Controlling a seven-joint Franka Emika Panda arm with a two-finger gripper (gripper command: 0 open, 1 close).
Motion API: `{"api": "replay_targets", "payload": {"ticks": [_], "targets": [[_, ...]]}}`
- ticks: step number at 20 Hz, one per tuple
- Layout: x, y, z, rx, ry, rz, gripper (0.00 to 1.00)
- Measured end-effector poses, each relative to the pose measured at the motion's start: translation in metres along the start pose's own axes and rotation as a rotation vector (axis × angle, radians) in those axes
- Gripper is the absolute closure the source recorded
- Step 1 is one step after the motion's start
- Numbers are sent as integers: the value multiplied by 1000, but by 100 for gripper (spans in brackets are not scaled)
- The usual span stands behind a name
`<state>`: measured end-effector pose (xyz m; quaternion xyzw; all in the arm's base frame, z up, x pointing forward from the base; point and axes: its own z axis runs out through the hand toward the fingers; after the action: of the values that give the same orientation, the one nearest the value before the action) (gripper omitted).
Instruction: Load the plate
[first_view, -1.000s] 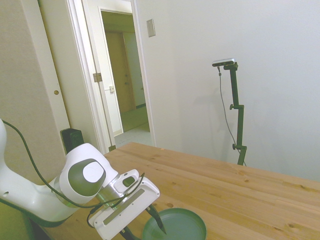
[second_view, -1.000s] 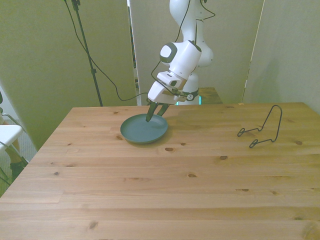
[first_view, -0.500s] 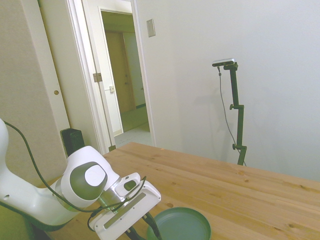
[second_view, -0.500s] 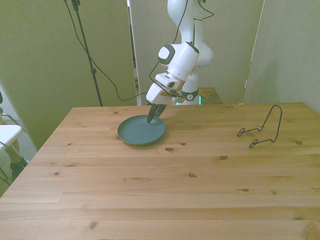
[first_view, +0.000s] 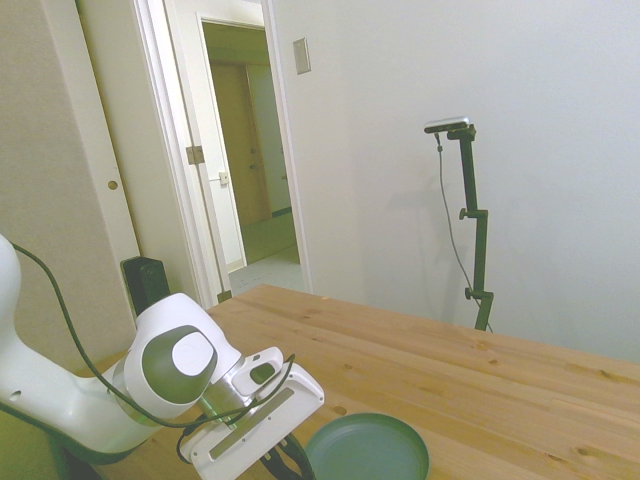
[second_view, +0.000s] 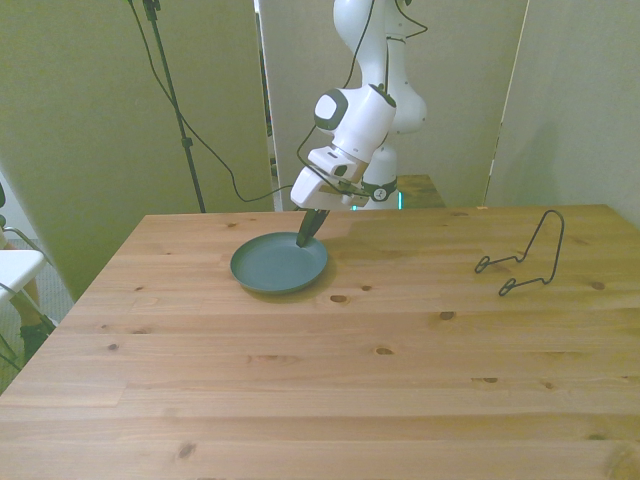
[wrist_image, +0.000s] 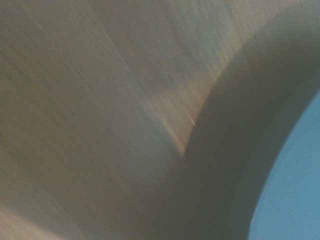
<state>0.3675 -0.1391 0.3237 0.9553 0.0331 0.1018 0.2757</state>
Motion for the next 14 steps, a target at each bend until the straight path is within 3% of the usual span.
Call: {"api": "replay_targets", "payload": {"ticks": [6, 11, 14], "targets": [[8, 10, -18, 75, 11, 97, 100], [15, 23, -65, 153, 43, 171, 100], [13, 27, -99, 242, 51, 223, 100]]}}
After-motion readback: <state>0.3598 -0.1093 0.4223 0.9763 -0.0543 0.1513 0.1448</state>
